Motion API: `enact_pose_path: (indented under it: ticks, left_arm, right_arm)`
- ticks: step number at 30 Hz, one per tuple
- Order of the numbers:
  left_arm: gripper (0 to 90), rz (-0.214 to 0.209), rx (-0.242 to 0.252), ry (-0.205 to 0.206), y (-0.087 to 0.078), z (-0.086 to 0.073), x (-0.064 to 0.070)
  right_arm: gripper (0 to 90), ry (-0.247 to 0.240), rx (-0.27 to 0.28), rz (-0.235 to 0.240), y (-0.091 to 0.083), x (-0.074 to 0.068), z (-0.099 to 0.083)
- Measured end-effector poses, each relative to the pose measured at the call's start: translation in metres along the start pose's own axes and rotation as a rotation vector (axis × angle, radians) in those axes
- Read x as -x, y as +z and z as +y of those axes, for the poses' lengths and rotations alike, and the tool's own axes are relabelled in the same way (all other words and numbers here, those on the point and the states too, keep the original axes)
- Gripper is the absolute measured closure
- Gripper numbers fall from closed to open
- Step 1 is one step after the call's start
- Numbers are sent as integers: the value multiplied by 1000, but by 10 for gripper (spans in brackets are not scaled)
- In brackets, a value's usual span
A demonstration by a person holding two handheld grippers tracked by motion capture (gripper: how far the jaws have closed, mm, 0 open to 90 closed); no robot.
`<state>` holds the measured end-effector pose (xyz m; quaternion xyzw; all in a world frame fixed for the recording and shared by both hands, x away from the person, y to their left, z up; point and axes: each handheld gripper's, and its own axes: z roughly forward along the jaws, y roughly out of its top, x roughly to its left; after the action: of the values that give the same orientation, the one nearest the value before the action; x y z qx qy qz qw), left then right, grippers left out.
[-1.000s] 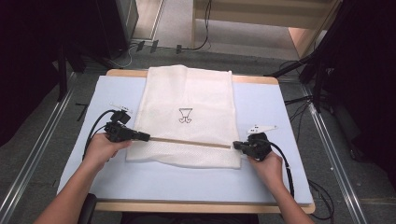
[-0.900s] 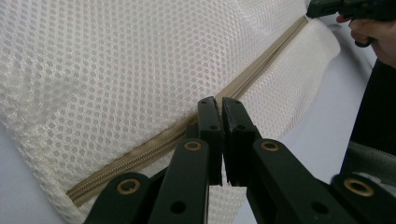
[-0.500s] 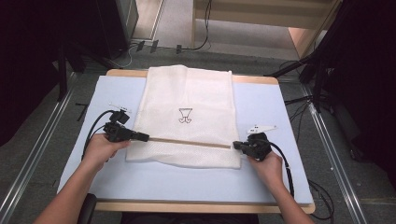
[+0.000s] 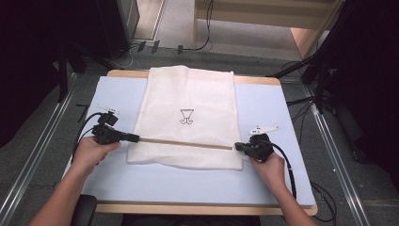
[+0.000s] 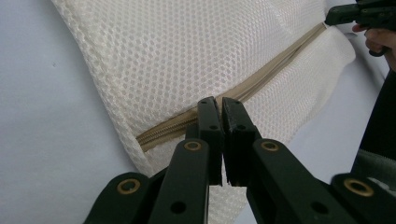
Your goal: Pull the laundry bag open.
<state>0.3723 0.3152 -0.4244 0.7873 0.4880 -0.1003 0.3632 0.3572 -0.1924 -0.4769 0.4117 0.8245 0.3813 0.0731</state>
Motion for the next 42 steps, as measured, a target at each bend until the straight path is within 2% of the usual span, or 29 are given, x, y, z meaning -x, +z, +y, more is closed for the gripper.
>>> enact_pose_path:
  ticks: [4, 6, 9, 10, 13, 16, 20, 22, 28, 31, 38, 41, 42]
  left_arm:
    - [889, 6, 2, 7, 0, 1, 1]
    - [889, 33, -5, 14, -2, 0, 0]
    - [889, 49, 6, 2, -6, -1, -4]
    - [889, 59, 20, -21, -11, -3, -10]
    - [889, 84, 29, -39, -18, -9, -20]
    - [889, 56, 62, -55, -26, -11, -26]
    - [888, 86, 44, -43, -23, -12, -25]
    - [887, 73, 49, -51, -23, -13, -26]
    - [884, 76, 51, -26, -22, -16, -23]
    - [883, 76, 45, -26, -21, -18, -22]
    - [879, 80, 40, -33, -21, -23, -18]
    - [863, 84, 42, -27, -21, -24, -16]
    - [831, 87, 51, -19, -21, -25, -16]
  right_arm:
    - [900, 2, 0, 1, 0, 0, 0]
    - [900, 1, -1, 0, 0, 0, 0]
    - [900, 1, -1, 2, 0, 0, 0]
    - [900, 1, -1, 3, 0, 0, 0]
    - [900, 4, -1, 5, 0, 1, 0]
    - [900, 2, -3, 5, 0, 1, 1]
    - [900, 6, -4, 4, 0, 0, 1]
    - [900, 8, -7, 7, 0, 1, 1]
    - [900, 8, -27, 6, 0, 1, 4]
    - [900, 5, -46, 0, 0, 0, 7]
    - [888, 19, -62, 27, -1, 4, 10]
    - [848, 27, -65, 65, -1, 5, 11]
    - [844, 22, -67, 72, -2, 6, 11]
